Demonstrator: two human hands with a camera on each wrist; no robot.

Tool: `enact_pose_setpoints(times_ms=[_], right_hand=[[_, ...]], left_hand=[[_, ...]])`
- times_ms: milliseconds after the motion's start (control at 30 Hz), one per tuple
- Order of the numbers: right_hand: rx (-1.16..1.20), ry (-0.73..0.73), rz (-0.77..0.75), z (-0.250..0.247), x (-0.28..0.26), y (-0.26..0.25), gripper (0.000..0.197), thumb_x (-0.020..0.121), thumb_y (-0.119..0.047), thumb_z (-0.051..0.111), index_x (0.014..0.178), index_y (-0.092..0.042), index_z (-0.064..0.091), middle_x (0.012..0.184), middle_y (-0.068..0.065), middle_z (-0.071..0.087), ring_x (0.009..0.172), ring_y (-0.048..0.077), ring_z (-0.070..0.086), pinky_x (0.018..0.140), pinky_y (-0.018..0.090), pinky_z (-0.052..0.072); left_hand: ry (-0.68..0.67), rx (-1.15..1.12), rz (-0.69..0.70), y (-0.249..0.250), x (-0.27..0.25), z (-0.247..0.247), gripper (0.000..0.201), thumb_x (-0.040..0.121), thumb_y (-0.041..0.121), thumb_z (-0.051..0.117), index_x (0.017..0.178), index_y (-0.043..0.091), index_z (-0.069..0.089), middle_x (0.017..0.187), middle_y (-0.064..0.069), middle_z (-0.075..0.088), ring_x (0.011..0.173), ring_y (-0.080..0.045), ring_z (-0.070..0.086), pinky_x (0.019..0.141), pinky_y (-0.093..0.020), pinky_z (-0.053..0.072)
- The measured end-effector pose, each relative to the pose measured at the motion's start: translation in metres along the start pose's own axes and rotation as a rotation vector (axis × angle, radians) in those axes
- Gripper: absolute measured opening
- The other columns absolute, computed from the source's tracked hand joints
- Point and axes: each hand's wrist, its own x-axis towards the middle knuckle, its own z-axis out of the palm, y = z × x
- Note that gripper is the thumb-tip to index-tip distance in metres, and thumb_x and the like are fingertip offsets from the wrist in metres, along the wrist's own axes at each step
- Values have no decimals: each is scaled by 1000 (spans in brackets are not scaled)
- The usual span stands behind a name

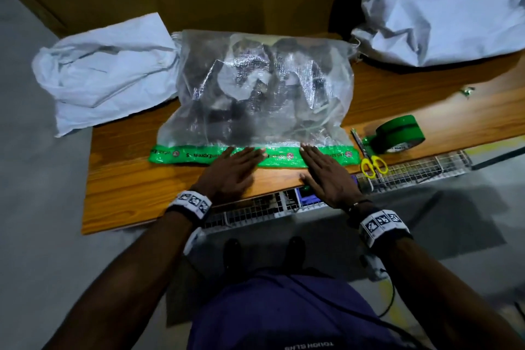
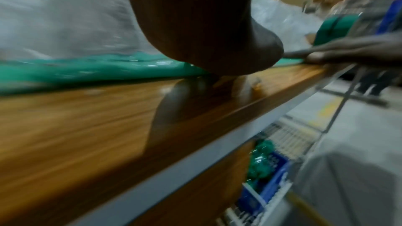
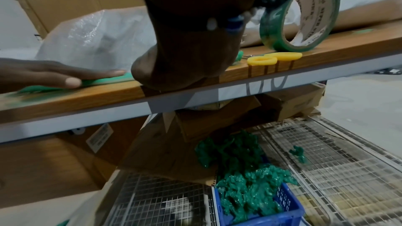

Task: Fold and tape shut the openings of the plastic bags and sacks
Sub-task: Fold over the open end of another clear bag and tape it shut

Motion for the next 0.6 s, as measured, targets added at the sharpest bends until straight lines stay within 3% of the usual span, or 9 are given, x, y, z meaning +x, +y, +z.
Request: enact_pose_setpoints(times_ms=[167,267,367,433,533,600], right_hand=[[12,16,-16,3,0,3,69,111,-53,31,168,-15,18,174,2,19,161,19,17,127,40,25],[39,76,13,2,4,-3,65,109,-47,43,162,-11,35,169,6,33,155,24,33,121,40,31],[-32,153,19,-2,12,-14,53,104,-40,49,148,-10,56,154,11,54,135,31,56,100,43,47],[-92,204,17,-6,17,-23,41,100,-30,58,135,-11,64,141,12,64,119,33,66,89,41,47],[-128,259,36,-22,21,-38,33,93,-22,73,125,-14,68,130,12,65,94,37,68,82,40,47],[-160,295,48,-38,24,-46,34,92,-32,65,122,-17,69,122,10,65,86,34,65,81,41,50]], left_hand=[[27,-55,-113,-42,-54,-7,64,108,48,35,167,37,10,173,12,11,159,-13,12,127,-43,14],[66,-89,-152,-36,-50,-9,59,108,42,41,165,33,26,170,9,23,157,-13,22,125,-41,18],[149,27,-201,-20,-42,-10,54,105,39,51,157,25,43,163,2,43,148,-22,41,116,-45,34],[228,75,-247,-10,-37,-12,45,101,32,58,143,17,54,150,-7,55,136,-29,53,106,-48,40],[322,104,-302,0,-32,-19,34,98,29,62,128,13,61,132,-15,60,119,-36,59,100,-51,43],[361,130,-307,1,-31,-22,37,95,31,64,127,13,62,128,-15,61,115,-37,59,99,-53,42]])
